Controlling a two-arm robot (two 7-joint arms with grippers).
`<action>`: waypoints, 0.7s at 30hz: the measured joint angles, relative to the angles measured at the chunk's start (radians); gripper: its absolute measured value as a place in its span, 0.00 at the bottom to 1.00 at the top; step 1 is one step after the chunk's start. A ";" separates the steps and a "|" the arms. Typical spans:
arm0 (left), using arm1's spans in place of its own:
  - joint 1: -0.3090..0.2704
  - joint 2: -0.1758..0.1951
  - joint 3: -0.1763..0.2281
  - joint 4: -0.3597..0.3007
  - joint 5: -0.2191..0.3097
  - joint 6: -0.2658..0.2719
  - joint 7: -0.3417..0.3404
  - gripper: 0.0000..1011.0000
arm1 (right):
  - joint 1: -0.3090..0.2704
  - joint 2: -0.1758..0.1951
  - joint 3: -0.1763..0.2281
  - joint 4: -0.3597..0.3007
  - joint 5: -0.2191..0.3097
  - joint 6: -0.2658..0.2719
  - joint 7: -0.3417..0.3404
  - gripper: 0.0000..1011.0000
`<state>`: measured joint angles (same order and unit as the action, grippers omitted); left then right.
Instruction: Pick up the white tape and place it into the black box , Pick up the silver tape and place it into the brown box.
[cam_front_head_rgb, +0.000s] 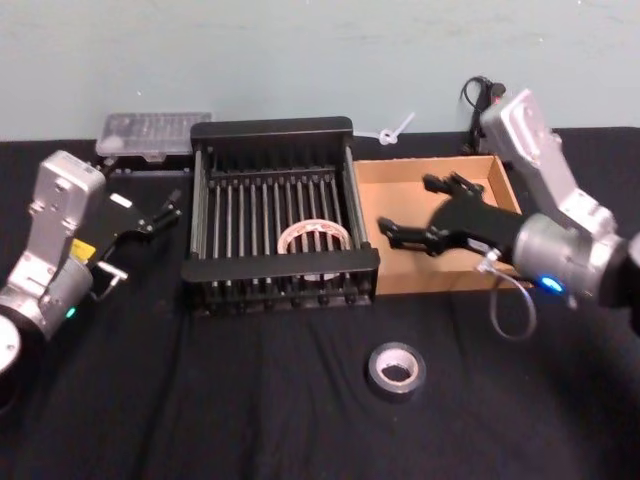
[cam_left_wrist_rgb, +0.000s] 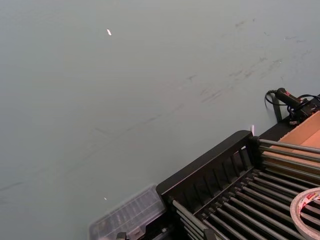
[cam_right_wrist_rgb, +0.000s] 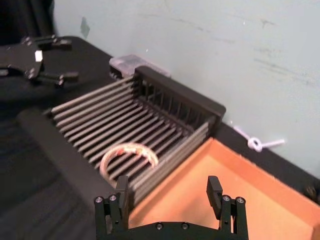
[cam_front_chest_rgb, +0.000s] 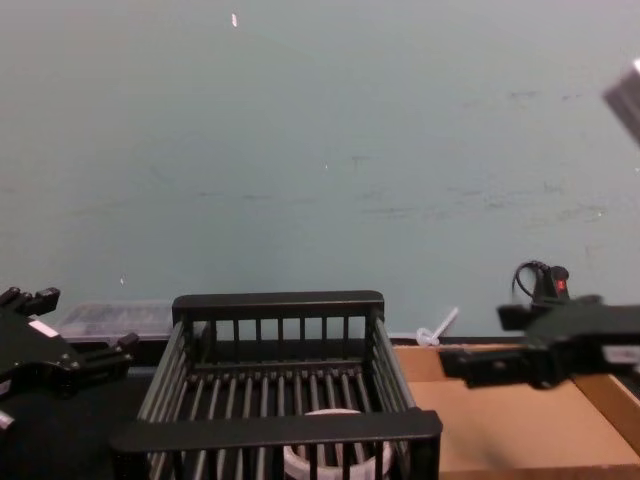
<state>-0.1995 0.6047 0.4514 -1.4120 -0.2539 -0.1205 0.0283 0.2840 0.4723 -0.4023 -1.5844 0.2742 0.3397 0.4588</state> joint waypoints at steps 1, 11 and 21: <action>0.000 0.000 0.000 0.000 0.000 0.000 0.000 0.99 | -0.012 0.012 0.004 -0.014 0.005 0.003 0.003 0.99; 0.000 0.000 0.000 0.000 0.000 0.000 0.000 0.99 | -0.144 0.148 0.024 -0.148 0.062 0.022 0.051 0.99; 0.000 0.000 0.000 0.000 0.000 0.000 0.000 0.99 | -0.198 0.206 -0.015 -0.177 0.087 0.043 0.075 0.99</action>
<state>-0.1995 0.6047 0.4513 -1.4120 -0.2539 -0.1205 0.0283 0.0861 0.6786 -0.4175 -1.7619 0.3609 0.3826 0.5335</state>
